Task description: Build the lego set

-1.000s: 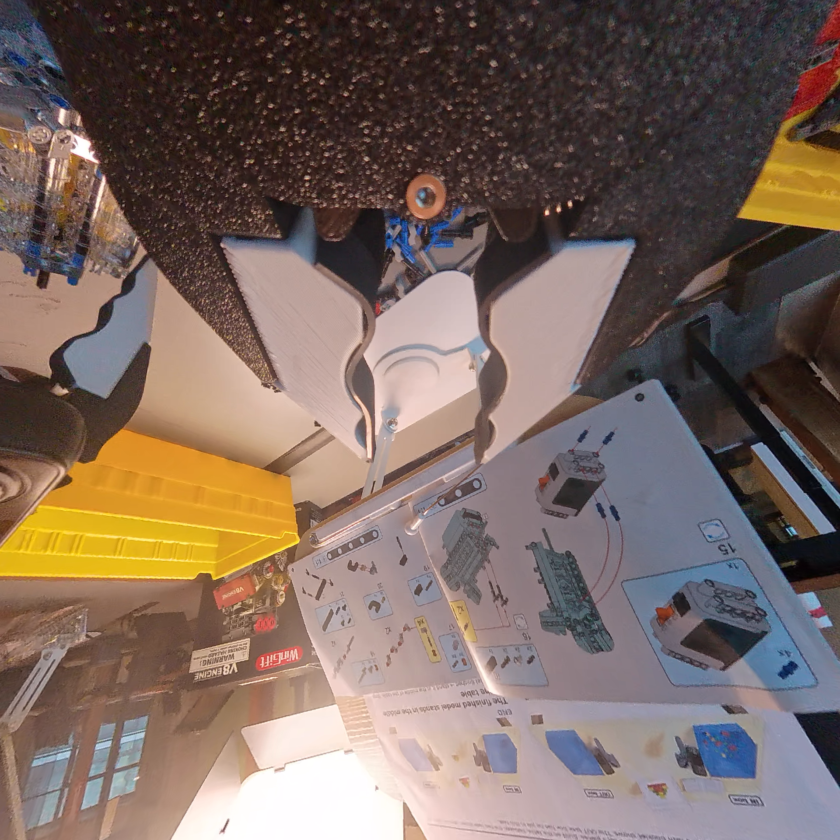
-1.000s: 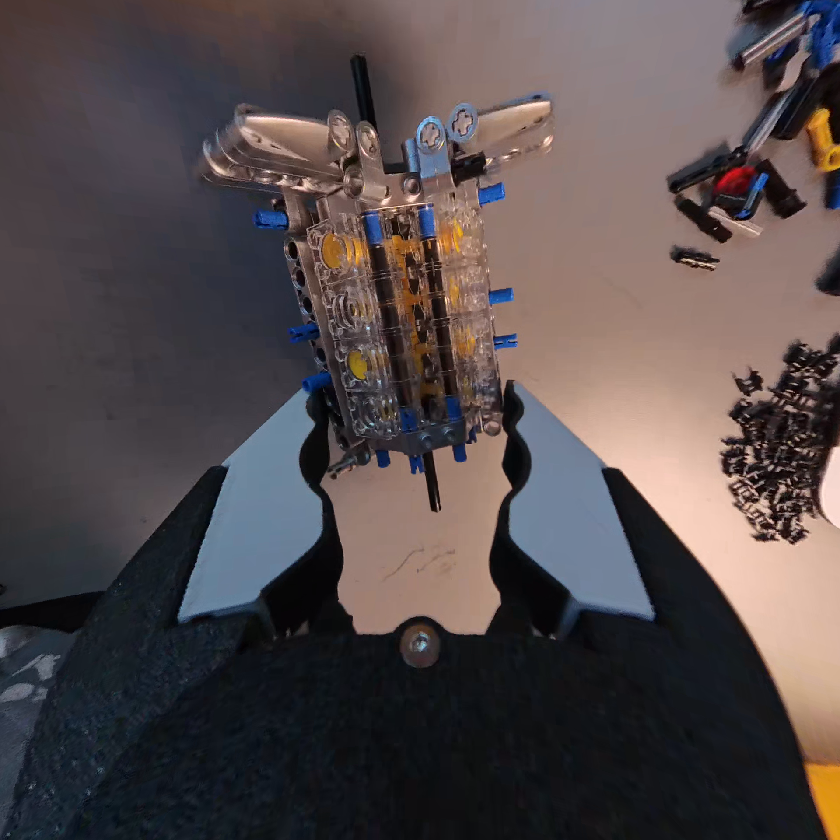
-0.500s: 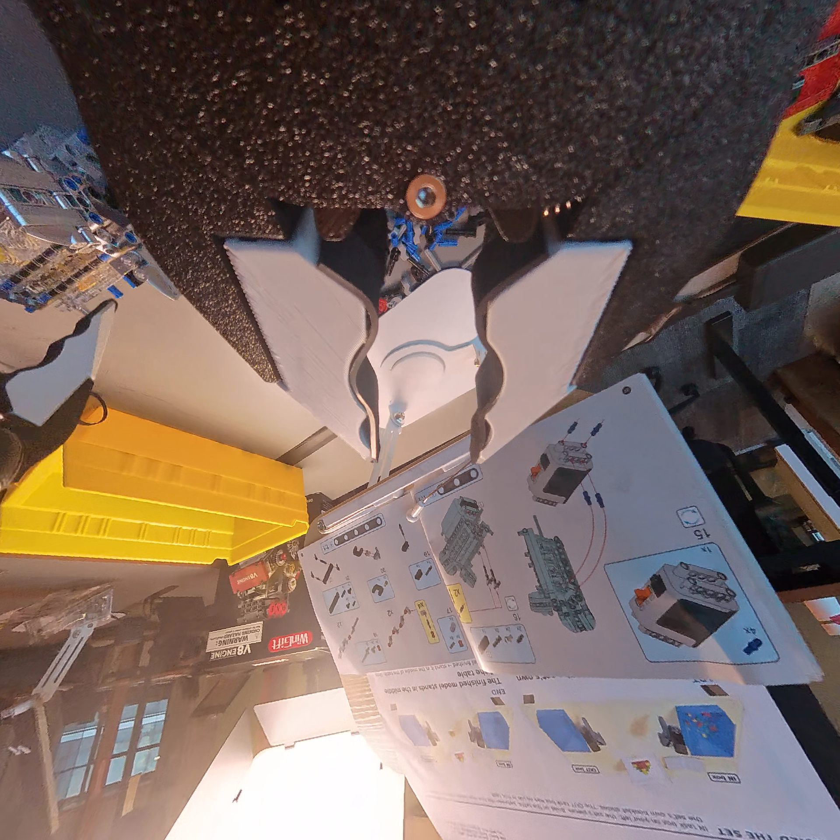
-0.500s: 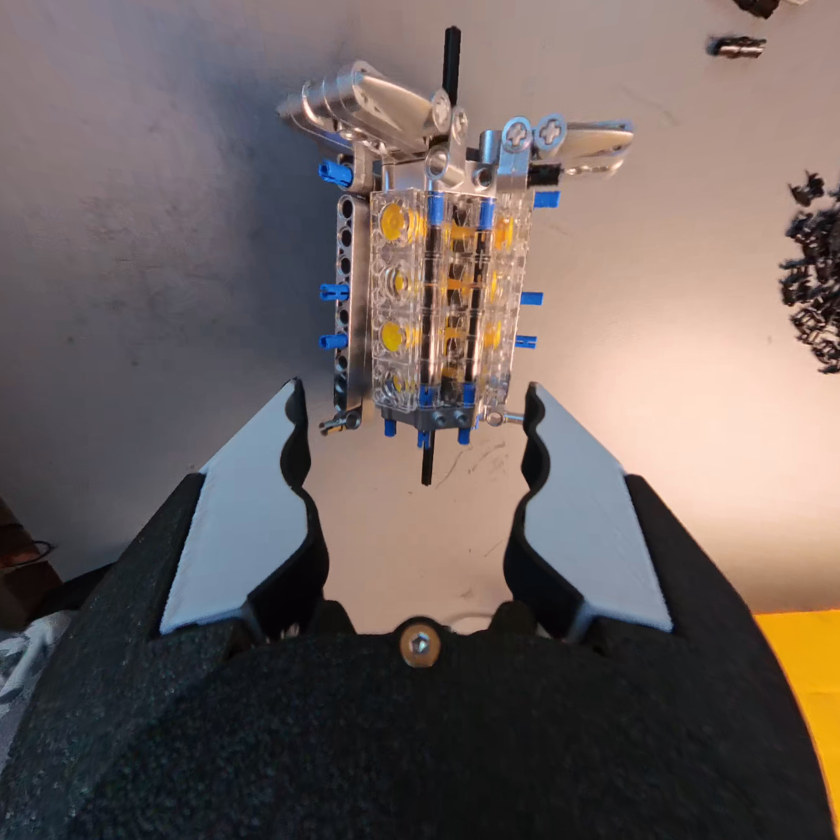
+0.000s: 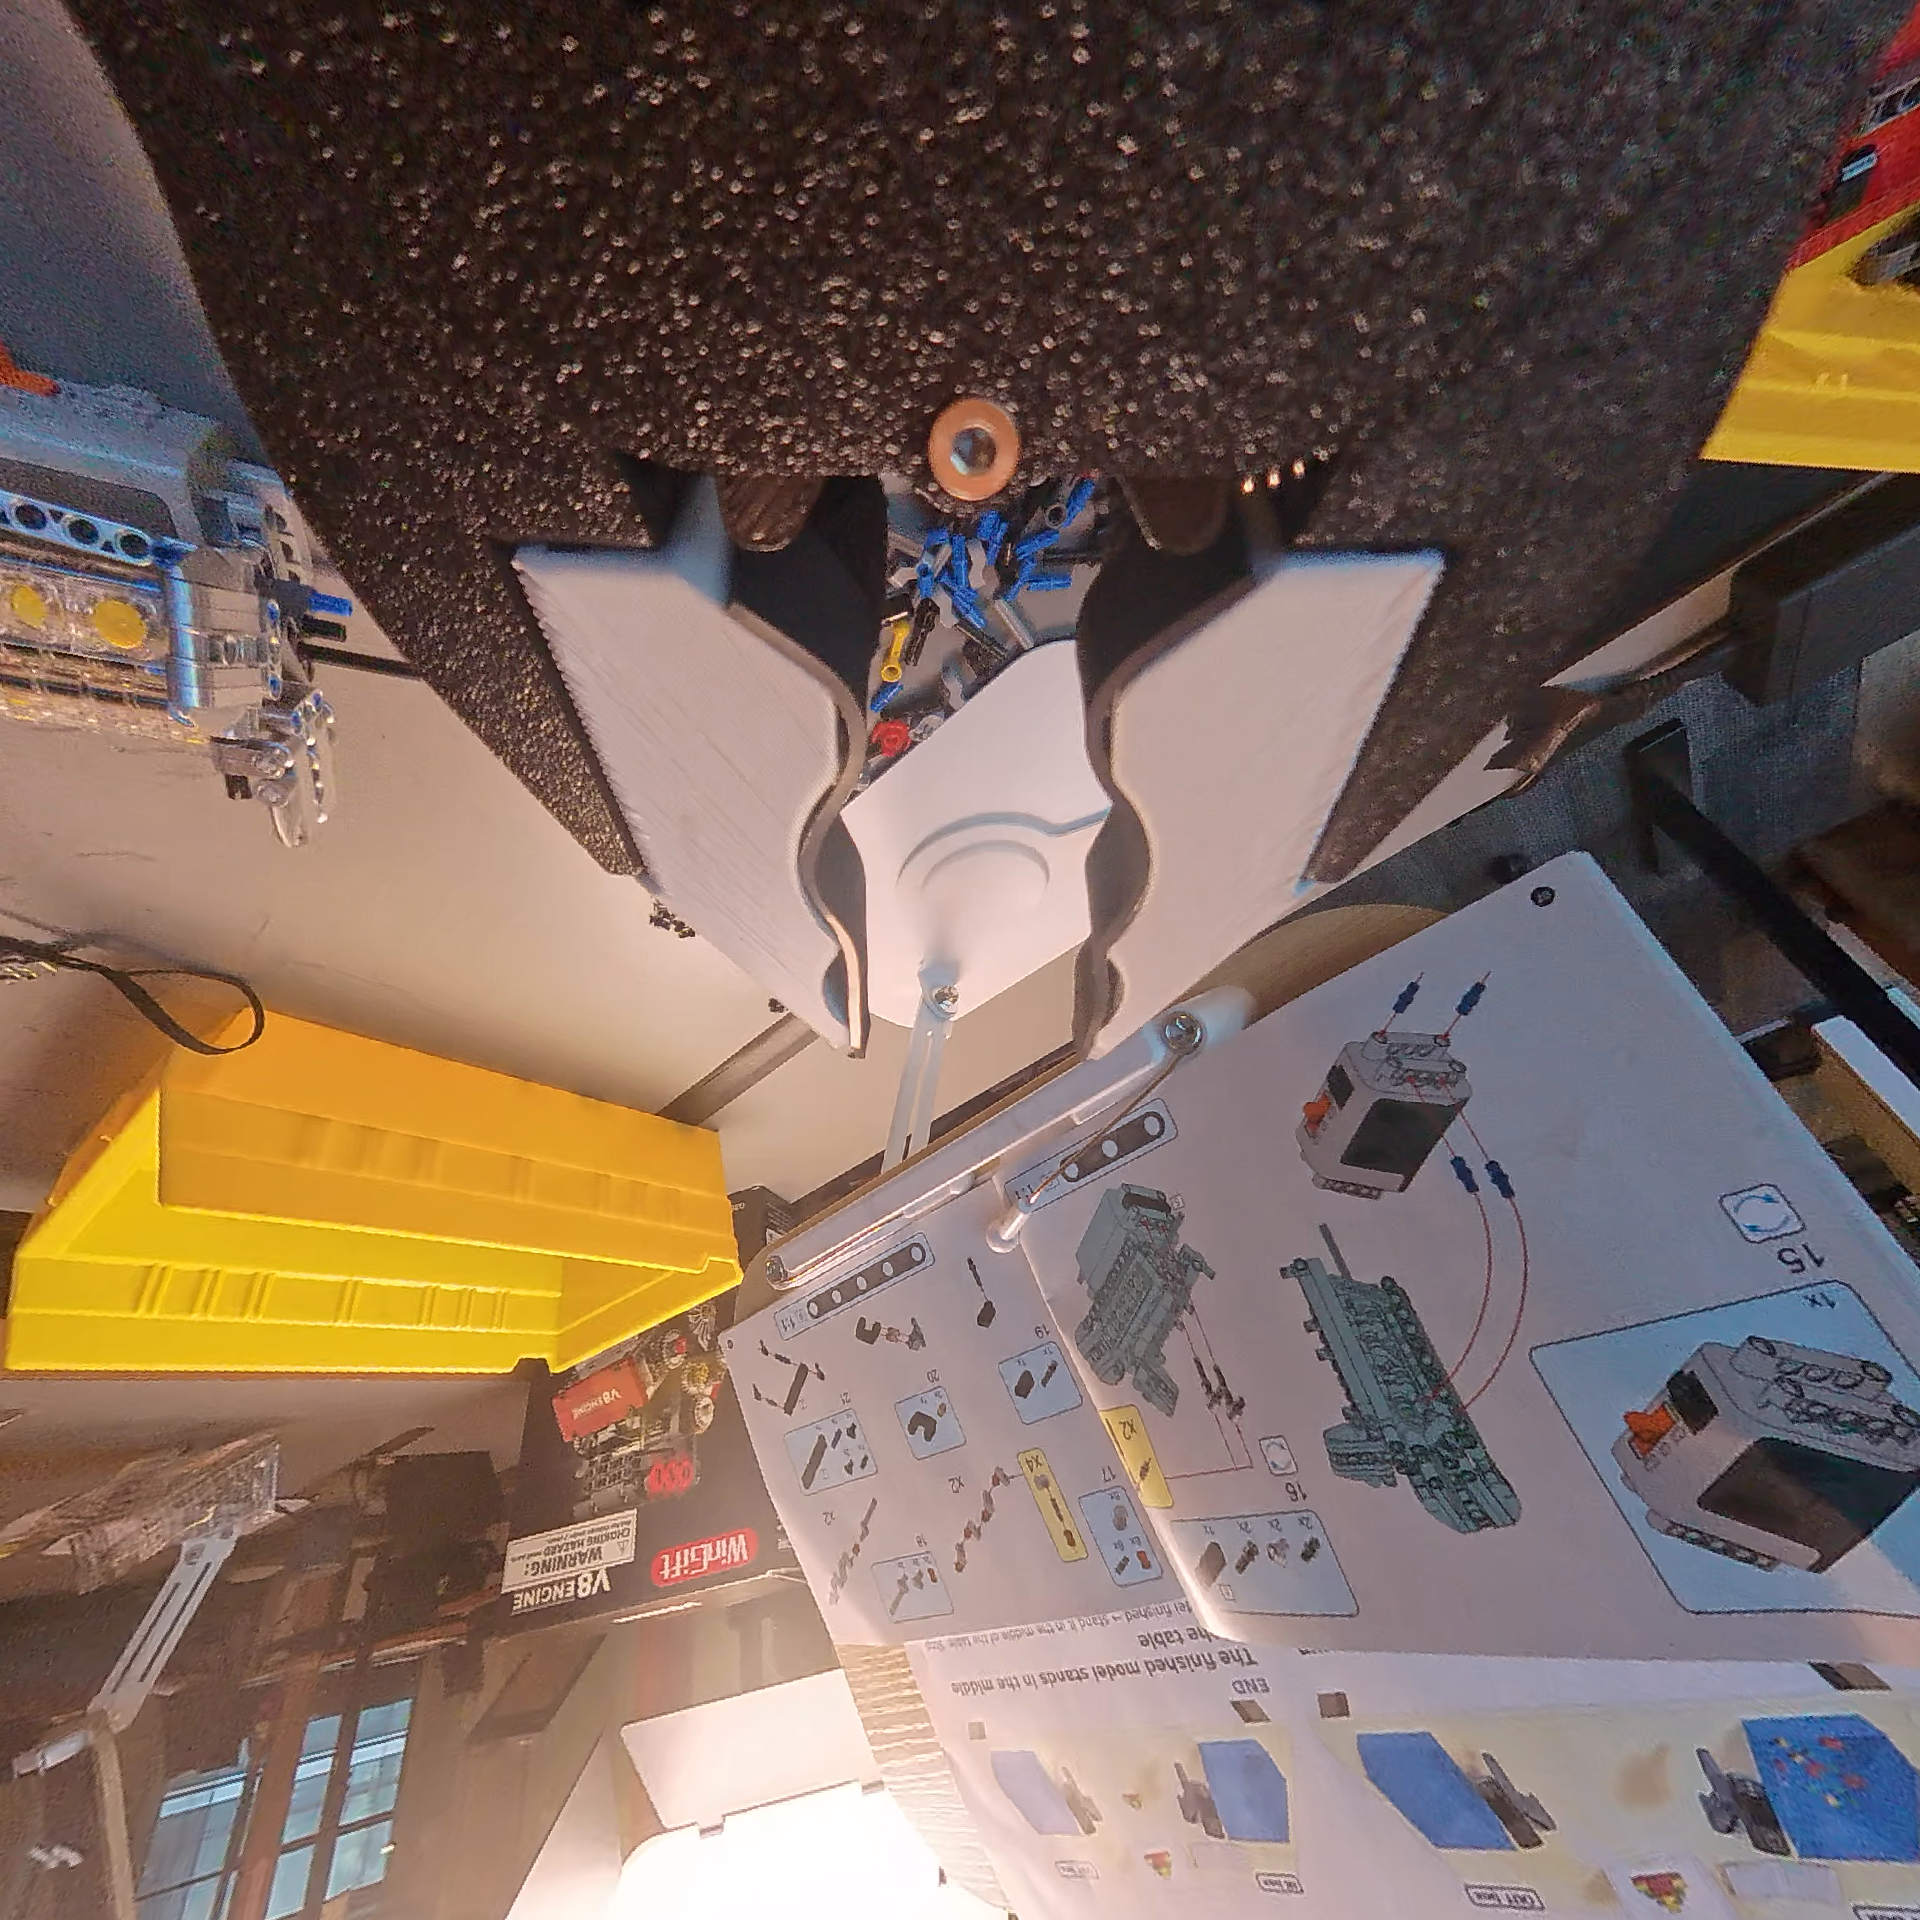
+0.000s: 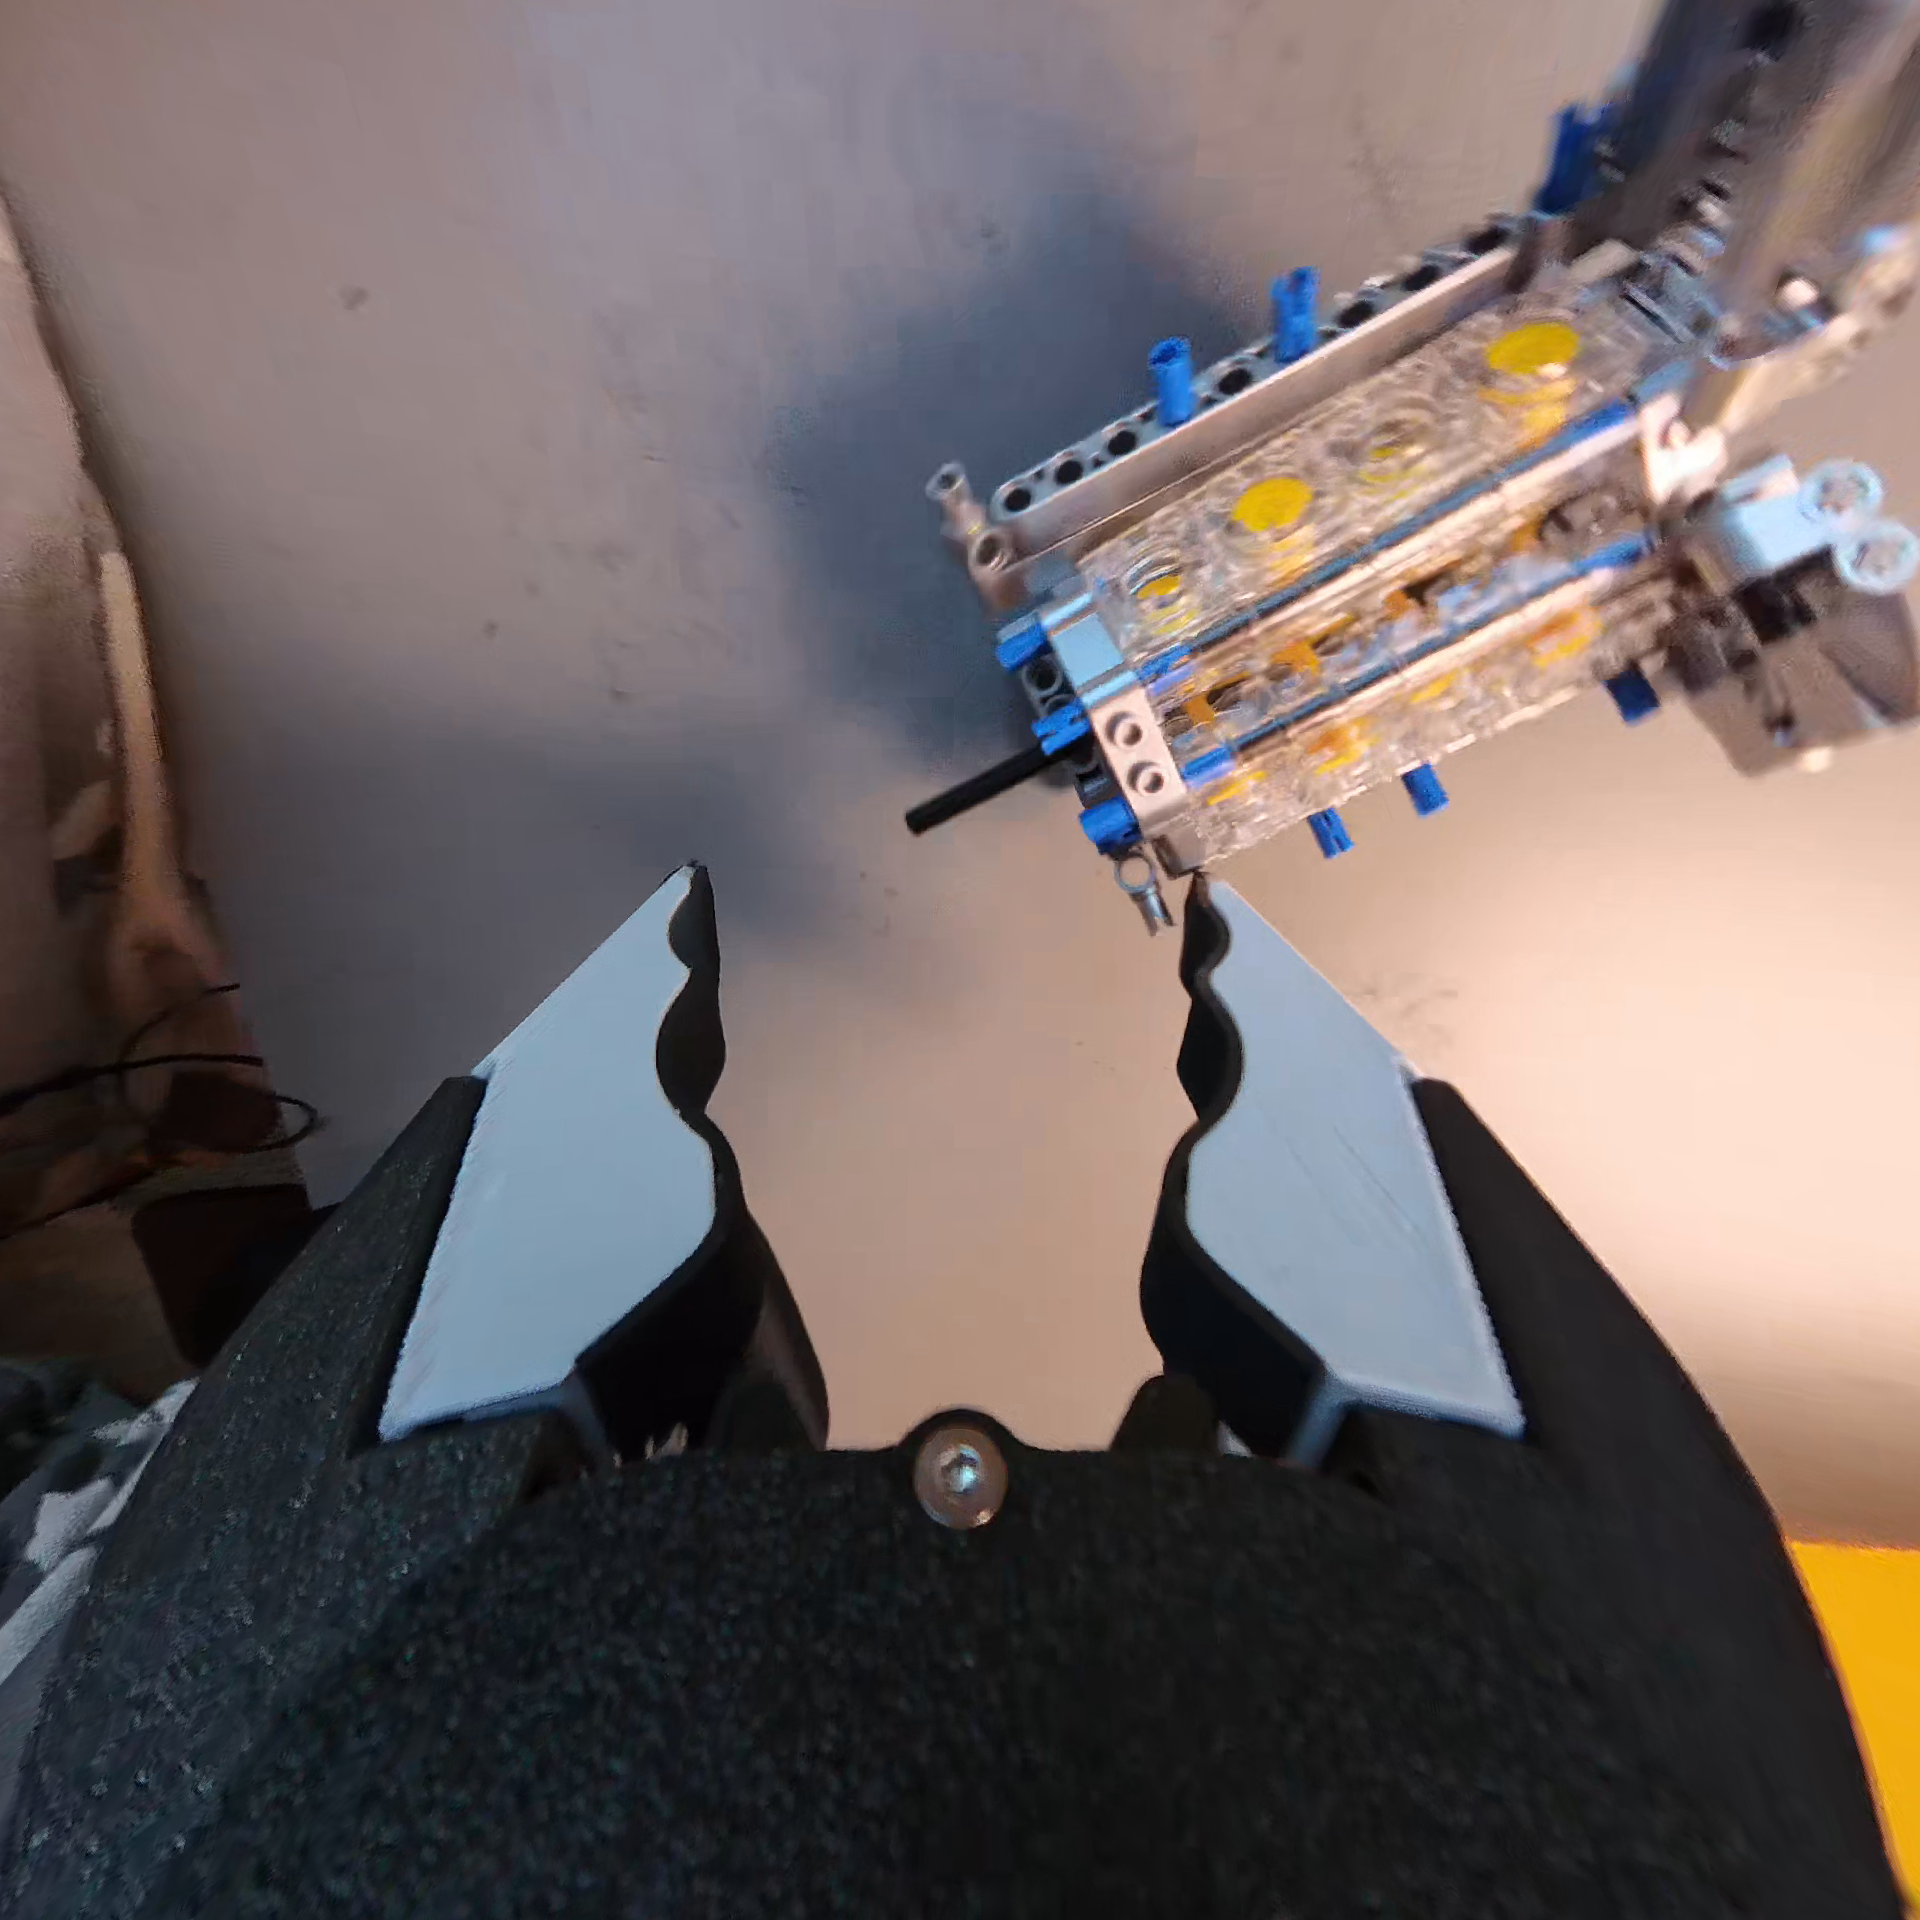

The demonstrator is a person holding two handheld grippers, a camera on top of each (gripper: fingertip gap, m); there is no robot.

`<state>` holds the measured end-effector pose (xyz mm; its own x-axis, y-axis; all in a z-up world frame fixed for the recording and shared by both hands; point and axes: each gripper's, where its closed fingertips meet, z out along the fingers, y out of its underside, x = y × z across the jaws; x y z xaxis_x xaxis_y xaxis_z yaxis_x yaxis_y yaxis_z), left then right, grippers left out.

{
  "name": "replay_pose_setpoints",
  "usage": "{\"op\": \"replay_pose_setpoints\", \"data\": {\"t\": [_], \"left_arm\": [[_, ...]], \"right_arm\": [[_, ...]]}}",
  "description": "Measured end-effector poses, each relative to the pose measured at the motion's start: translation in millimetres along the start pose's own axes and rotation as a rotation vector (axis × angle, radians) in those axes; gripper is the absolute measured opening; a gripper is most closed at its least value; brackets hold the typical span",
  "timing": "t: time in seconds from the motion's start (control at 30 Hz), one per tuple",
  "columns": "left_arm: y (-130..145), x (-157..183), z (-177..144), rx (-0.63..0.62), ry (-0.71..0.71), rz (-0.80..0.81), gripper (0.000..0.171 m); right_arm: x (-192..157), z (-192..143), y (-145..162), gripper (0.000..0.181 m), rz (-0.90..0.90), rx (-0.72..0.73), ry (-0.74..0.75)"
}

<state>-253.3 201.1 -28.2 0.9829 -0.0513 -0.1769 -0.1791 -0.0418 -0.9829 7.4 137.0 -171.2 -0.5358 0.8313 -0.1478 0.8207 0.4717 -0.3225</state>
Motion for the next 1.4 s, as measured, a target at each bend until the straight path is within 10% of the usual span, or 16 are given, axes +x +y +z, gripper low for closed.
{"op": "replay_pose_setpoints", "data": {"t": [0.3, 0.67, 0.9, 1.4], "left_arm": [[-1, 7, 0, -0.009, 0.015, 0.024, 0.038], [2, 9, 1, -0.028, 0.032, 0.039, 0.037], [3, 3, -1, -0.032, 0.014, 0.042, 0.032], [2, 55, -4, -0.122, 0.257, 0.137, 0.03]], "right_arm": [[-49, 10, -39, 0.085, -0.178, 0.109, -0.201], [13, -23, -85, 0.089, -0.315, 0.15, 0.179], [29, 17, -82, 0.087, -0.39, -0.022, 0.219], [19, -12, -89, 0.077, -0.328, 0.194, 0.178]]}}
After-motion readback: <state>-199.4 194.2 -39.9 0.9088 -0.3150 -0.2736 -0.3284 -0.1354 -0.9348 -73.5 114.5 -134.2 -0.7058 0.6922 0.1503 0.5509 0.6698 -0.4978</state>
